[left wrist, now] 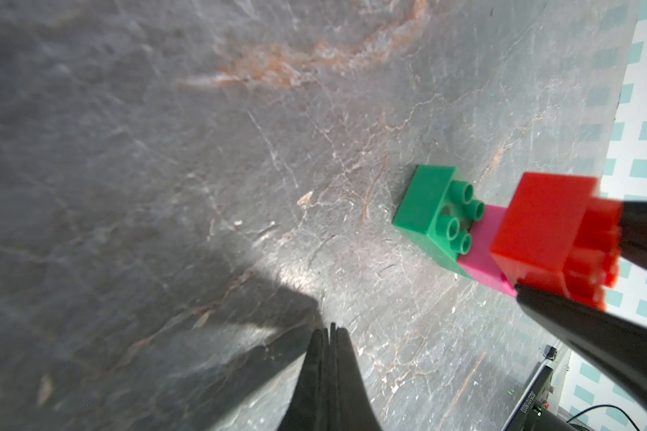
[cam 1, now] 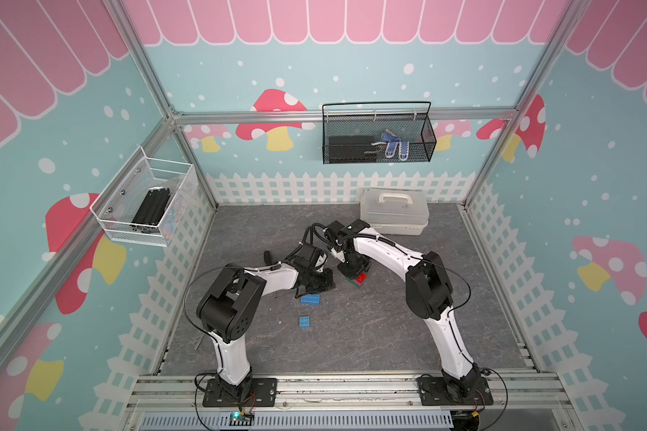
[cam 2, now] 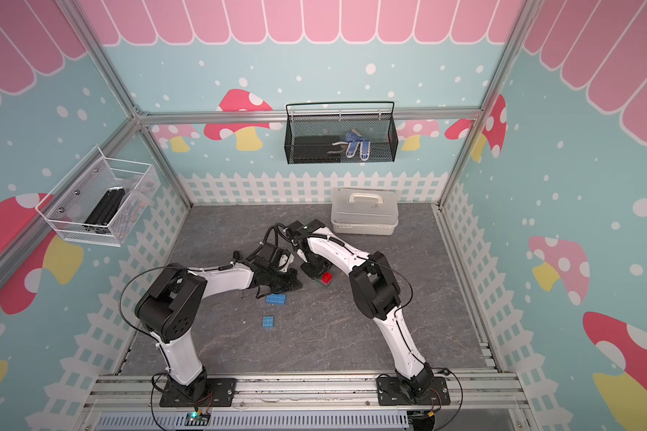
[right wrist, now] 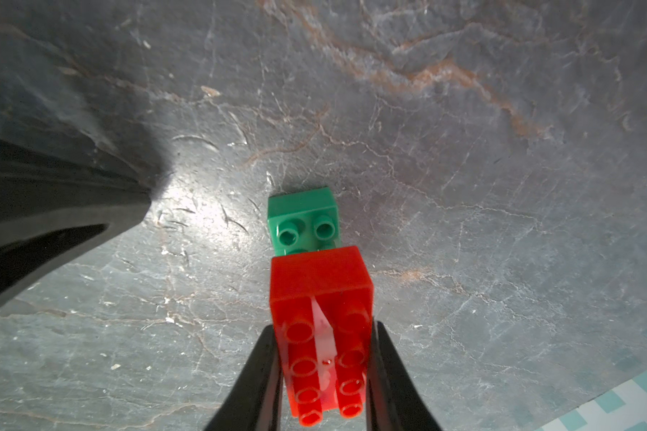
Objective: Assemble the number 5 with lego
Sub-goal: Assemble the lego brick with the lego brick.
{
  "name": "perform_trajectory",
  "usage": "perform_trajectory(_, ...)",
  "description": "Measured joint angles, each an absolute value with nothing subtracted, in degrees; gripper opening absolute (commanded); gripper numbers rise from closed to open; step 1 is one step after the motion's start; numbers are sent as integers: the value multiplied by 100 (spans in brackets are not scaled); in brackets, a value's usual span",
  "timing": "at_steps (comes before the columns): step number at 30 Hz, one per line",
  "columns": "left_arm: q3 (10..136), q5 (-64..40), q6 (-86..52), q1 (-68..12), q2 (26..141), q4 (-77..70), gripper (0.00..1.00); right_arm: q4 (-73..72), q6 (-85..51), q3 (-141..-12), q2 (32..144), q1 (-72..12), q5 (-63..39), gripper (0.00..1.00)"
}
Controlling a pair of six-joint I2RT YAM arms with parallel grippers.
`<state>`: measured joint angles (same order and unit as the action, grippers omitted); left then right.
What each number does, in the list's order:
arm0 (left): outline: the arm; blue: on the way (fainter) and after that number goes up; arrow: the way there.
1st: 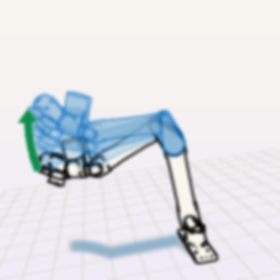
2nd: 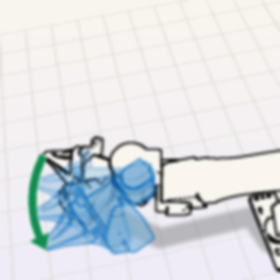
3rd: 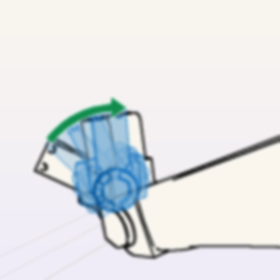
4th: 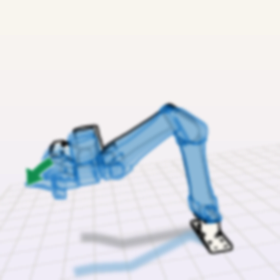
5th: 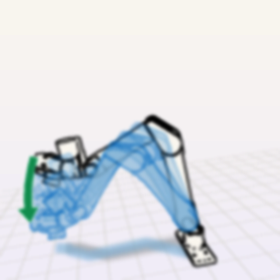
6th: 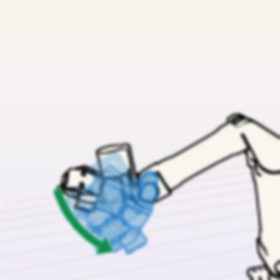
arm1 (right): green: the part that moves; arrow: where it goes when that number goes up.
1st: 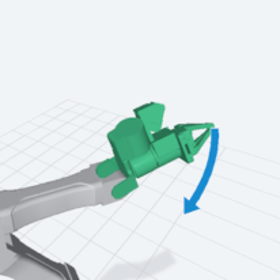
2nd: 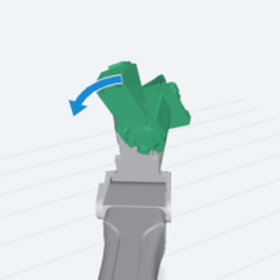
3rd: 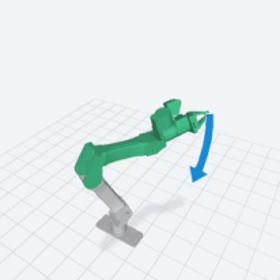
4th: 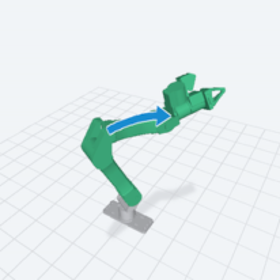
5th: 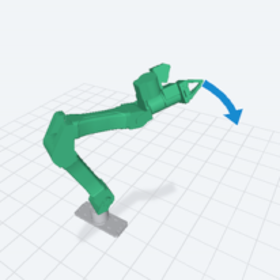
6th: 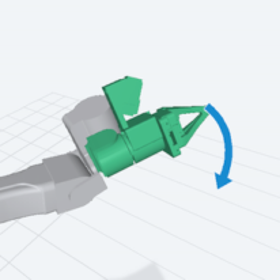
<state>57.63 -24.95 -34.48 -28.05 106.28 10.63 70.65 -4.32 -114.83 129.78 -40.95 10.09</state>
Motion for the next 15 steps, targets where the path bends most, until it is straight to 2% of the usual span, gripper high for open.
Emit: perform_trajectory(15, 5723, -2497, -3448, -2766, 10532, 1046, 0, 6779, -434, -11155, 12792, -4093, 976, 0)
